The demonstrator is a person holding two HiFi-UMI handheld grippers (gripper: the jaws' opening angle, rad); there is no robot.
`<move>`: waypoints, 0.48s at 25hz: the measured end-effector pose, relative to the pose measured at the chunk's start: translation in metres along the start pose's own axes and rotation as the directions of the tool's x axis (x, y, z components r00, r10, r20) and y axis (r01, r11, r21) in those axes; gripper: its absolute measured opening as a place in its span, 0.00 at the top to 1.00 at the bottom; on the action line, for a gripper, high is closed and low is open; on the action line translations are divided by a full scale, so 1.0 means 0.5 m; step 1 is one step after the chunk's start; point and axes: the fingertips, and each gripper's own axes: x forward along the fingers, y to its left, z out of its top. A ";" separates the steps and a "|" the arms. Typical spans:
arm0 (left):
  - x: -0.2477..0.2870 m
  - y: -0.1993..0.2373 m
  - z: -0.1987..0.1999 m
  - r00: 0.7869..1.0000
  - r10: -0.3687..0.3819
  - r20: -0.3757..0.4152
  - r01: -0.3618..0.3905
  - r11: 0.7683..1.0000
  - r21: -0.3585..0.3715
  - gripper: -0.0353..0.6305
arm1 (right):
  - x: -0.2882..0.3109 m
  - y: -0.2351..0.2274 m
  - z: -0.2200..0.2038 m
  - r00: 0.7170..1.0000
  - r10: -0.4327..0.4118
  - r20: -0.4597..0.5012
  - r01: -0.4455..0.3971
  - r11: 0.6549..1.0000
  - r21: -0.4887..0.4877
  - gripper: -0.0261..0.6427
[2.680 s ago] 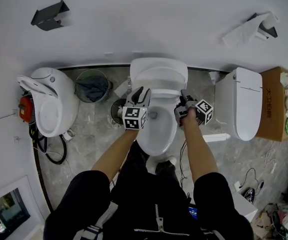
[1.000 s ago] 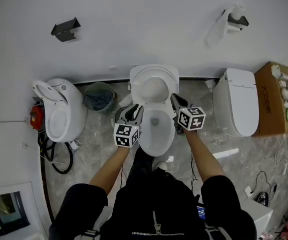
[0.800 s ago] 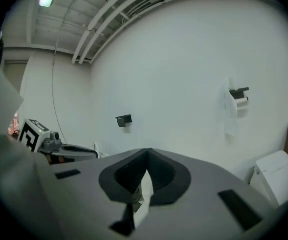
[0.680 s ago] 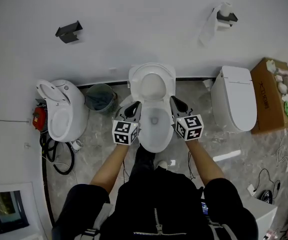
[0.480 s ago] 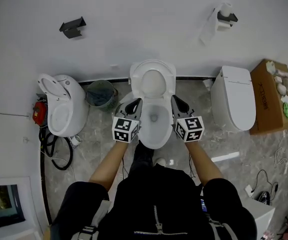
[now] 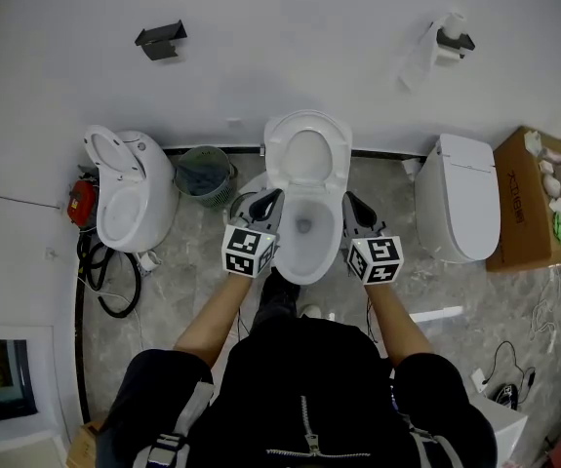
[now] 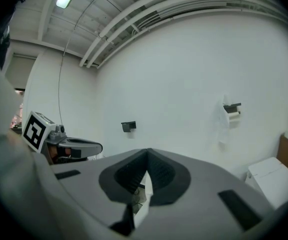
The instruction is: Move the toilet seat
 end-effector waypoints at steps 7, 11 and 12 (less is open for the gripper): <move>-0.018 0.009 -0.008 1.000 0.013 0.001 -0.013 1.000 -0.015 0.94 | -0.006 0.010 0.010 1.000 -0.002 0.007 0.002 1.000 -0.025 0.96; -0.029 0.015 -0.008 1.000 0.022 0.006 -0.022 0.999 -0.023 0.94 | -0.012 0.012 0.008 1.000 -0.006 0.005 0.006 1.000 -0.024 0.96; -0.031 0.017 -0.008 1.000 0.024 0.005 -0.024 0.999 -0.024 0.94 | -0.013 0.012 0.008 1.000 -0.006 0.005 0.006 1.000 -0.024 0.96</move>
